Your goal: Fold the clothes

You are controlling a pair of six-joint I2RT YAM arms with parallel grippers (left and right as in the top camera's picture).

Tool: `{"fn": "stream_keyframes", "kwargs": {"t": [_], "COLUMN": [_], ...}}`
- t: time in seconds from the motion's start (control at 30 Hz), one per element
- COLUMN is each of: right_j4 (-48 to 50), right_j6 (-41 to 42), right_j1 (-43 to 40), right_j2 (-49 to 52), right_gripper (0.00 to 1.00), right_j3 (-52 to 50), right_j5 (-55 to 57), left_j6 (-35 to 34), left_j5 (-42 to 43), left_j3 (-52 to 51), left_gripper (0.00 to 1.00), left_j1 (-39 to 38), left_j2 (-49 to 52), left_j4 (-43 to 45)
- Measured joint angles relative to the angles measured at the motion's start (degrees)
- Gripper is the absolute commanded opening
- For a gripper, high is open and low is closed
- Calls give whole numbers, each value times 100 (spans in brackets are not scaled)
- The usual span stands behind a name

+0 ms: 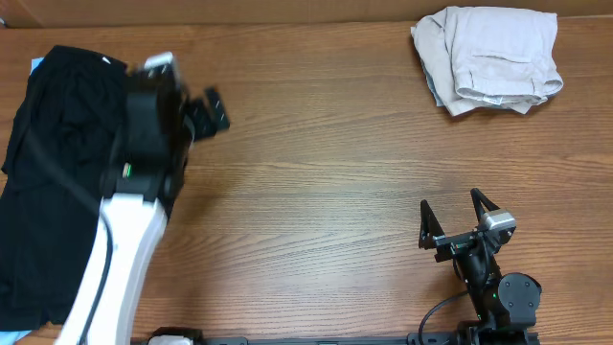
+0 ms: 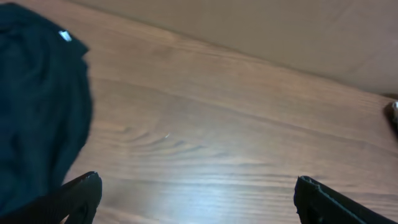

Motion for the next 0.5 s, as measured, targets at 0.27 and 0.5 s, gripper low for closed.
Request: {"fn": "stream_keyframes", "kwargs": {"t": [0.27, 0.5], "right_j4": [0, 2], "right_j6": [-2, 0], "right_j1": [2, 0], "right_j2": [0, 0], "right_gripper": [100, 100], "right_j3": [0, 0], "right_j5": [-2, -2], "left_j6": [-13, -15], "left_j5": [0, 4], "left_j3": [-2253, -3639], "left_gripper": [100, 100], "left_j1": [201, 295], "left_j2": [-2404, -3825], "left_j4": [946, 1510]}}
